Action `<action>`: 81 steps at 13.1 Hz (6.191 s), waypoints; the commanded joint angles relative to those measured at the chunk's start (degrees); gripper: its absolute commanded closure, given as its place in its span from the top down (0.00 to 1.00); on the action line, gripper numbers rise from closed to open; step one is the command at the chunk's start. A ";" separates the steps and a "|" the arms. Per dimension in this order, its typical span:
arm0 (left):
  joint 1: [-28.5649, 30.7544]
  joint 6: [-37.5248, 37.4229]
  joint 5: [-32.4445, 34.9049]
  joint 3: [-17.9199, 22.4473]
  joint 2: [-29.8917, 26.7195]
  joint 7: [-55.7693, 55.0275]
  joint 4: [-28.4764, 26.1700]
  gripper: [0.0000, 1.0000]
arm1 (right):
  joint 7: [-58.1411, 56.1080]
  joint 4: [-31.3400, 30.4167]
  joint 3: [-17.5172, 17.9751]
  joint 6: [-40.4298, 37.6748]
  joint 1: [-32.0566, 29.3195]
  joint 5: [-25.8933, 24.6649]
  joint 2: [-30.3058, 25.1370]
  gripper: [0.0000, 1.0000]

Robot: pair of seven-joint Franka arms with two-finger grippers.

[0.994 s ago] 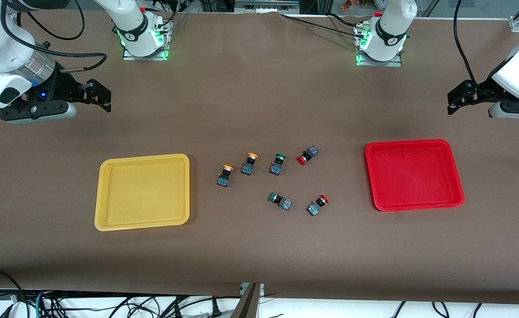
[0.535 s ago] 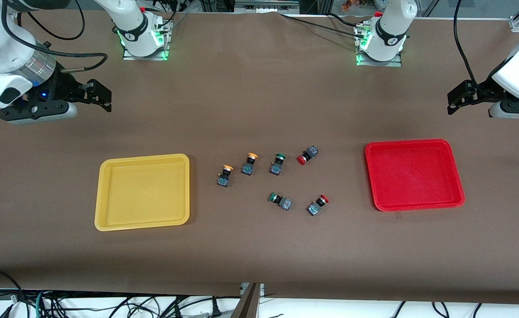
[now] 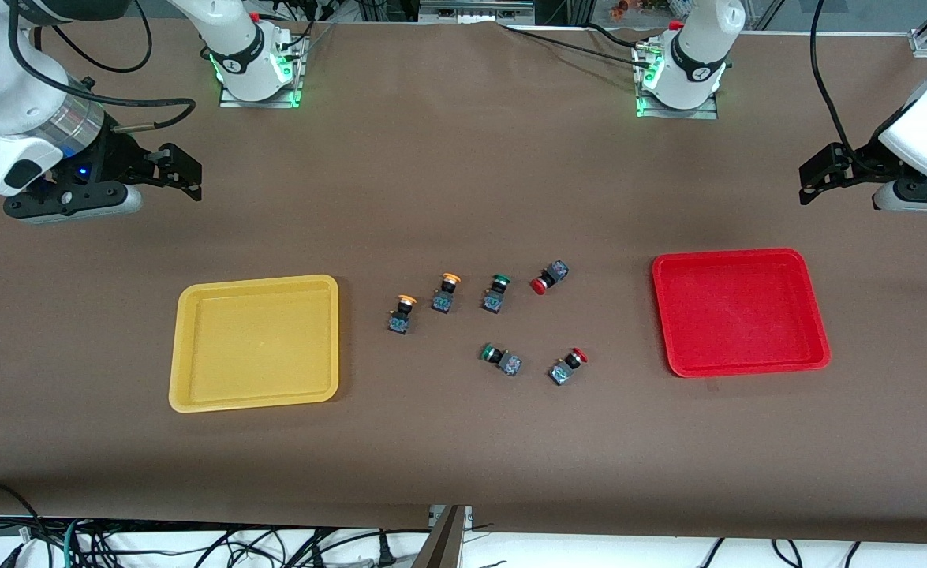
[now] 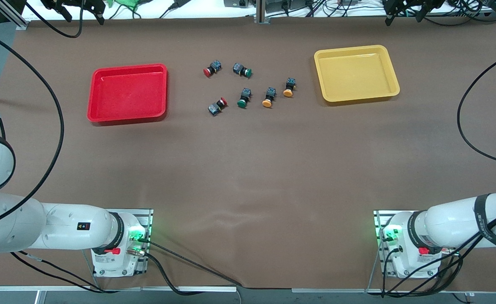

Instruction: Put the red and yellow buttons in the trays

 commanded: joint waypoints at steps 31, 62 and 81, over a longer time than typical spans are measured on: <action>-12.19 45.46 -6.36 -7.39 51.94 22.63 16.00 1.00 | 44.38 7.89 0.18 46.27 20.58 -0.93 47.42 0.64; 5.73 10.68 4.10 -5.19 43.51 31.78 9.30 1.00 | 51.93 15.54 -2.28 35.98 29.45 -3.56 46.80 0.99; -10.35 43.27 4.53 -18.55 36.82 -6.46 -14.95 1.00 | 10.08 14.05 -7.91 21.40 16.83 -4.00 38.81 0.18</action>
